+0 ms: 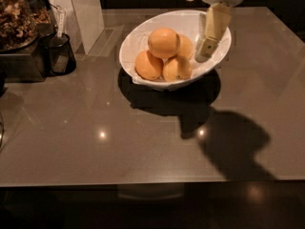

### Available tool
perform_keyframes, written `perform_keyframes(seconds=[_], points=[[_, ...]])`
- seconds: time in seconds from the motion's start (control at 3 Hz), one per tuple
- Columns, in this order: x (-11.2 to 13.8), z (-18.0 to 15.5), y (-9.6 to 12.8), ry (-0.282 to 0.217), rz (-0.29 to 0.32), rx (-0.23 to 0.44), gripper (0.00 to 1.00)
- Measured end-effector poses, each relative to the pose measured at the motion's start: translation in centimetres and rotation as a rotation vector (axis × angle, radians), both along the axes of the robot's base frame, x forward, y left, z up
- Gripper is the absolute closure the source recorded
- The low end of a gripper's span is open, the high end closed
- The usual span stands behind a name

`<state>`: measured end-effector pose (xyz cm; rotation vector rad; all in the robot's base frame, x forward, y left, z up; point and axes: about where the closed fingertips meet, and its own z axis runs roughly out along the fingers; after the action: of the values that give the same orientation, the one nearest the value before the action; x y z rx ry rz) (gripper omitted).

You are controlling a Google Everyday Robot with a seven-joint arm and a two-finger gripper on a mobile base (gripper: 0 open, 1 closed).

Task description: Pick orange from white bowl

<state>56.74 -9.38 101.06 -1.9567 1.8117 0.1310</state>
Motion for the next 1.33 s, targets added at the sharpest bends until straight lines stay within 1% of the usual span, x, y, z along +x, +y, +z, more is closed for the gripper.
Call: perform_keyframes(seconds=[0.33,0.67,1.0,1.33], points=[[6.3,-3.6,2.8,0.042,0.078,0.013,0.0],[7.1,-3.6,3.2,0.021,0.07,0.028,0.0],[7.8,-4.3,3.1,0.027,0.052,0.06,0.0],[8.4,-6.3,3.9,0.073,0.067,0.094,0.0]])
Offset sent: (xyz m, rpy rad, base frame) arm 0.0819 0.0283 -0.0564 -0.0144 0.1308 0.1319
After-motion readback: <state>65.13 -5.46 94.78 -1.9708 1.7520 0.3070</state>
